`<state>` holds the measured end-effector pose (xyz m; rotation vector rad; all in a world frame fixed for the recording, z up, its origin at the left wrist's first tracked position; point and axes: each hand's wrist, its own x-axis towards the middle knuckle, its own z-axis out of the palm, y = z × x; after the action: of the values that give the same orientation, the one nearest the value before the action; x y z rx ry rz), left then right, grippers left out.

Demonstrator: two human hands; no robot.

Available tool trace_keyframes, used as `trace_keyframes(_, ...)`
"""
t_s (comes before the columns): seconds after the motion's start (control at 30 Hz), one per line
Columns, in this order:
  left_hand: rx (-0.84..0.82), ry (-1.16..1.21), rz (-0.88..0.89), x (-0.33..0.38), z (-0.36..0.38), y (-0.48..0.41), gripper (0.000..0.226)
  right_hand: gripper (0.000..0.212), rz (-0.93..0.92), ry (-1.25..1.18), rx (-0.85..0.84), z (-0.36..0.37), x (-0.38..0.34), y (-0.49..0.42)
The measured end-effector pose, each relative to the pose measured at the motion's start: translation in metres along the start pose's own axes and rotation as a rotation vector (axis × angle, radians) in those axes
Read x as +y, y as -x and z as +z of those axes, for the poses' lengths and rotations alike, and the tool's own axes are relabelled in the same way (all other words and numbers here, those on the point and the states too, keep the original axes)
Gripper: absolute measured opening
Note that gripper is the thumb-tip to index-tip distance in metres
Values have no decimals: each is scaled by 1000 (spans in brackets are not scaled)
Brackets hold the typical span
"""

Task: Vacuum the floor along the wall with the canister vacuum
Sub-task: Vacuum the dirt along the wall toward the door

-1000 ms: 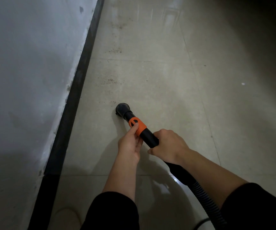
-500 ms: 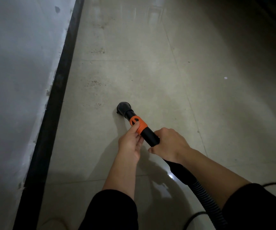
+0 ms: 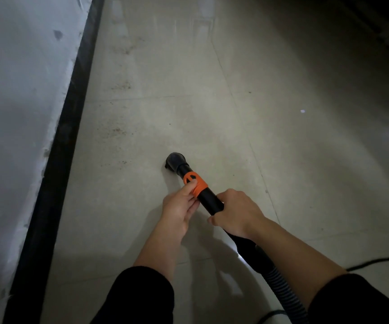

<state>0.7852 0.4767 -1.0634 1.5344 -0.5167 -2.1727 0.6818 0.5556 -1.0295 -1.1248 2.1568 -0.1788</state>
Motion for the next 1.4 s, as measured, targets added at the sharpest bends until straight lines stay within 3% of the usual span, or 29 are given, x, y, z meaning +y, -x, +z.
trace_keyframes(0.17,58,-79,25,7,21,5,40,25,31,-68,-19,-12,6,-6)
trace_keyframes(0.4,112,-218,27,26,24,2,46,28,48,-121,-68,-15,1,-19)
trace_keyframes(0.57,80,-301,23,51,10,-9,46,10,16,-103,-65,-9,-13,-35)
trace_keyframes(0.67,54,-349,2,61,-2,-11,45,13,-1,-95,-80,-5,-21,-38)
trace_keyframes(1.03,110,-172,104,73,-53,-18,55,13,-109,-70,-157,6,-69,-50)
trace_keyframes(1.4,154,-75,148,85,-84,-17,50,11,-151,-106,-203,16,-98,-56)
